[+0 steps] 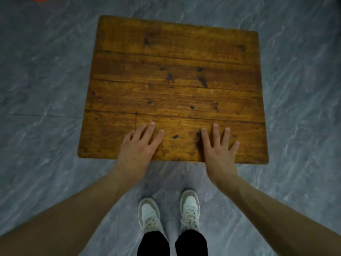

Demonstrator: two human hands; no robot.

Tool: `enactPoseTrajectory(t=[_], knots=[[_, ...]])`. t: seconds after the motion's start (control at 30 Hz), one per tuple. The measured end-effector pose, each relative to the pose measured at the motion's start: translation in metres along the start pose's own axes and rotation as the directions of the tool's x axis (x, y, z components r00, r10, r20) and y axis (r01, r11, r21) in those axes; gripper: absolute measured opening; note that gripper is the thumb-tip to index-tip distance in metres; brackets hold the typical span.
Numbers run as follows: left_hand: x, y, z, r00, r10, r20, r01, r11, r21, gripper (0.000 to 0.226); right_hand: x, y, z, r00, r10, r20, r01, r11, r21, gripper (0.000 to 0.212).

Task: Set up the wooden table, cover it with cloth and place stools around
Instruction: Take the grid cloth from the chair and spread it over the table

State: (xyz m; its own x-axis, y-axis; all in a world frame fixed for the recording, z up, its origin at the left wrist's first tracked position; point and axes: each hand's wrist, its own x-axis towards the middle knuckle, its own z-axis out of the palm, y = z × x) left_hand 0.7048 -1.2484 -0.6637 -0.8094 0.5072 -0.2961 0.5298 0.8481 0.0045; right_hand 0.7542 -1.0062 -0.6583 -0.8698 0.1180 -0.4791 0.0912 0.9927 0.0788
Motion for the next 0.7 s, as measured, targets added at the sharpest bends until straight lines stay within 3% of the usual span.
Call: enactPoseTrajectory(t=[0.17, 0.53, 0.7], knots=[[-0.001, 0.005, -0.026, 0.997, -0.002, 0.083, -0.004, 0.997, 0.074, 0.116, -0.003, 0.002, -0.006, 1.000, -0.023, -0.019, 0.023, 1.000, -0.018, 0.105], [-0.046, 0.022, -0.081, 0.998, -0.068, -0.009, 0.068, 0.998, 0.015, 0.097, -0.055, 0.013, -0.051, 0.997, -0.077, -0.031, 0.075, 0.995, -0.062, 0.095], [-0.097, 0.052, -0.088, 0.995, -0.088, 0.054, 0.088, 0.996, -0.003, 0.101, -0.109, 0.021, -0.044, 0.993, -0.117, -0.010, 0.116, 0.990, -0.081, 0.093]])
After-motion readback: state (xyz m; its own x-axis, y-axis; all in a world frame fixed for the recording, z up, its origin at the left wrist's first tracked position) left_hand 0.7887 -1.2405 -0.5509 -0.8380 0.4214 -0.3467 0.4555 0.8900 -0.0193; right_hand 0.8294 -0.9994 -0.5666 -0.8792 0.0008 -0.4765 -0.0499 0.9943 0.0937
